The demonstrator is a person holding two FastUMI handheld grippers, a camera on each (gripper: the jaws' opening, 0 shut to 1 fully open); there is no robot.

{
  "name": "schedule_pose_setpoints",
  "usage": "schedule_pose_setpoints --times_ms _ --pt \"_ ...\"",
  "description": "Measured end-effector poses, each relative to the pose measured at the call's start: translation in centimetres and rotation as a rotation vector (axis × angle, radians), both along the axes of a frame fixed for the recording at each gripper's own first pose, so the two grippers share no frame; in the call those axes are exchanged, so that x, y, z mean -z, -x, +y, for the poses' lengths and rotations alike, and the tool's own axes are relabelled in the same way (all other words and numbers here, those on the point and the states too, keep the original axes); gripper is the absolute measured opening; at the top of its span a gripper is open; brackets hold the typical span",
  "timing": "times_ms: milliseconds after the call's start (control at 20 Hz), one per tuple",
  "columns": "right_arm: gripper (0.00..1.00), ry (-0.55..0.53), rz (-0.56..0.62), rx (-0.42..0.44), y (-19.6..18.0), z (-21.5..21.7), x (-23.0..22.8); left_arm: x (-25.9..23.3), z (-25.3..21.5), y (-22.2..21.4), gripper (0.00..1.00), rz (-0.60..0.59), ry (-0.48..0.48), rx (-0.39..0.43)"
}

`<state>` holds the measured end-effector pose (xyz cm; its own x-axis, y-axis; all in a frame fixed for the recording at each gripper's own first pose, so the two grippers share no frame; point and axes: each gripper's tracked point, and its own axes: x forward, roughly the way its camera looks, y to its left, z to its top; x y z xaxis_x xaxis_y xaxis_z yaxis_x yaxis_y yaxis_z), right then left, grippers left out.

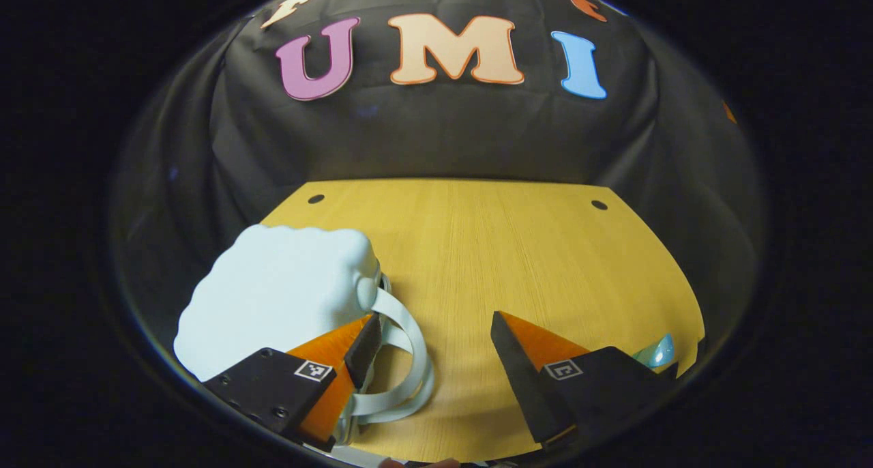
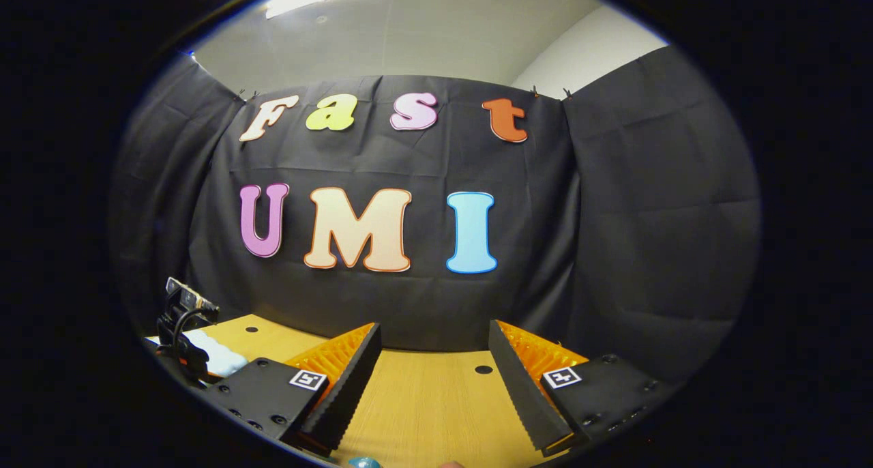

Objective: First open the suitcase, pack the skin care products into it, and then close the suitcase.

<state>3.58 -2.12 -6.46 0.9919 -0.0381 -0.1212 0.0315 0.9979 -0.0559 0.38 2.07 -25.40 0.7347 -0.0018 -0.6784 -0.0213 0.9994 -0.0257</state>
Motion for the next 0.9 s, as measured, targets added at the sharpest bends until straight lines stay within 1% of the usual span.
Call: schedule_pose_setpoints --times_ms 150,200,250,350,400,550,600,700,800,850,900 --pt "0.99 0.021 -0.007 0.002 -0.1 0.0 -0.2 2.4 0.0 0.5 0.96 0.085 0.012 0.004" --pt "0.99 0.028 -0.006 0.000 -0.1 0.0 -0.1 3.1 0.1 0.6 0.94 0.110 0.017 0.000" --pt "0.99 0.036 -0.003 -0.002 0.0 0.1 0.1 3.8 0.3 0.9 0.96 0.141 0.020 -0.007" --pt "0.99 0.056 0.000 -0.002 -0.1 0.0 0.2 5.1 0.0 1.0 0.96 0.185 0.042 0.006" --pt "0.99 0.071 -0.003 -0.001 -0.1 -0.1 0.1 5.5 -0.3 1.1 0.92 0.206 0.055 0.016" --pt "0.99 0.094 -0.015 -0.014 0.1 0.3 -0.1 6.2 -1.2 1.6 0.87 0.244 0.121 0.040" --pt "0.98 0.090 -0.017 -0.023 0.1 0.5 -0.2 6.4 -1.1 1.5 0.78 0.243 0.121 0.040" --pt "0.99 0.087 -0.025 -0.036 0.3 0.9 -0.3 6.1 -0.6 1.6 0.72 0.247 0.107 0.050" --pt "1.00 0.089 -0.037 -0.046 0.3 1.0 -0.6 6.2 0.5 1.6 0.53 0.257 0.077 0.042" --pt "0.99 0.090 -0.044 -0.050 0.5 1.2 -0.7 6.2 1.3 1.6 0.44 0.255 0.056 0.030" --pt "0.99 0.090 -0.050 -0.050 0.5 1.2 -0.9 6.9 1.1 1.3 0.19 0.255 0.063 0.040"
